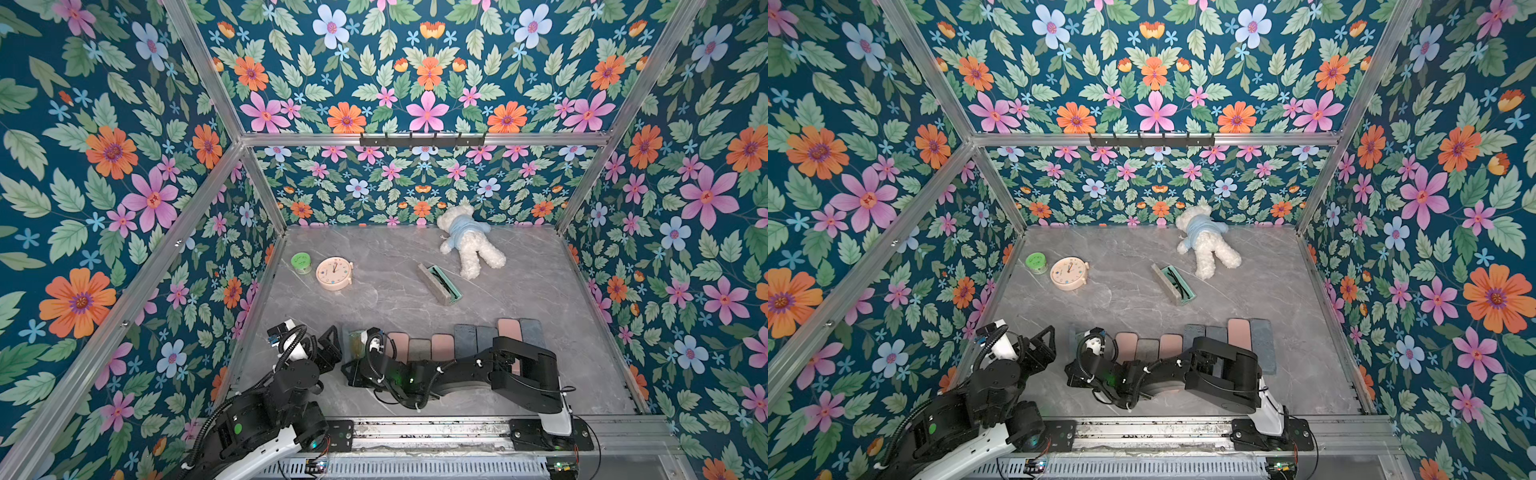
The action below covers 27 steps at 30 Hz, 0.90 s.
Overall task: Close the glasses case
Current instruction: Move the glasses case to the center of the board.
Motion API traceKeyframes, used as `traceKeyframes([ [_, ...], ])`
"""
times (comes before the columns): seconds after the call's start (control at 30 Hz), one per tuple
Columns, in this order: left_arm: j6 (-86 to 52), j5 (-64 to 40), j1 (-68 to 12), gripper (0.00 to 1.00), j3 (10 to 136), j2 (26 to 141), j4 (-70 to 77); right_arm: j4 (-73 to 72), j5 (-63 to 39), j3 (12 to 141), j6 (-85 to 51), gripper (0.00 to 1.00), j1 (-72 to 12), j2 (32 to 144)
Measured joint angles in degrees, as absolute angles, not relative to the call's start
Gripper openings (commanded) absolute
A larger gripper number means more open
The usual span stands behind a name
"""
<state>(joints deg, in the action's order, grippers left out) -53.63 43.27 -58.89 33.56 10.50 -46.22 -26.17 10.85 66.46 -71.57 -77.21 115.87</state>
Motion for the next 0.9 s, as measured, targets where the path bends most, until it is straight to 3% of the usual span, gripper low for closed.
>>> traceKeyframes([
  [0.67,-53.6,43.1,-58.9,0.88,33.1,10.6,-46.2,-31.4,21.3,59.4,-79.0,0.02,-78.3,113.1],
  [0.9,-53.6,43.1,-58.9,0.89,33.0,11.6,-46.1,-31.4,22.5,58.4,-80.0,0.11,-78.3,111.6],
])
